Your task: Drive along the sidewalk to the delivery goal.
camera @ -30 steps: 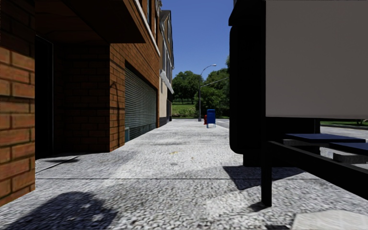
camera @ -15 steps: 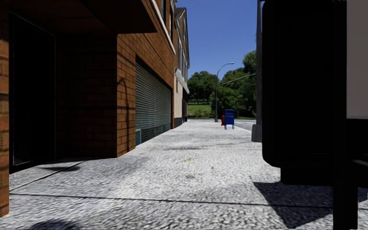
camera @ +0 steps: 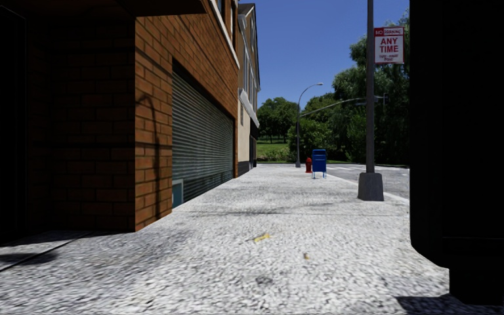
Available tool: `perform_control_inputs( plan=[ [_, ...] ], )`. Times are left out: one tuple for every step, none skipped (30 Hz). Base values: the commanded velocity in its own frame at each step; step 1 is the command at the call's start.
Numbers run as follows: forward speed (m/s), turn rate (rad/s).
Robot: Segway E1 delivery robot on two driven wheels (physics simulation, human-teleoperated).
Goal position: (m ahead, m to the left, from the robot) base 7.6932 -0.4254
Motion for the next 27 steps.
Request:
perform_control_inputs(
  plan=[
    [1.58,0.00],
    [1.68,0.00],
    [1.76,0.00],
    [1.85,0.00],
    [1.85,0.00],
    [1.89,0.00],
    [1.90,0.00],
    [1.90,0.00],
    [1.90,-0.17],
    [1.90,-0.17],
    [1.90,-0.40],
    [1.90,-0.46],
    [1.90,-0.47],
    [1.93,0.00],
    [1.93,0.00],
    [2.00,0.00],
    [2.00,0.00],
    [2.00,0.00],
    [2.00,0.00],
    [2.00,0.00],
    [2.00,0.00],
    [2.00,0.00],
    [2.00,0.00],
    [2.00,0.00],
    [2.00,0.00],
    [2.00,0.00],
    [2.00,0.00]
  ],
)
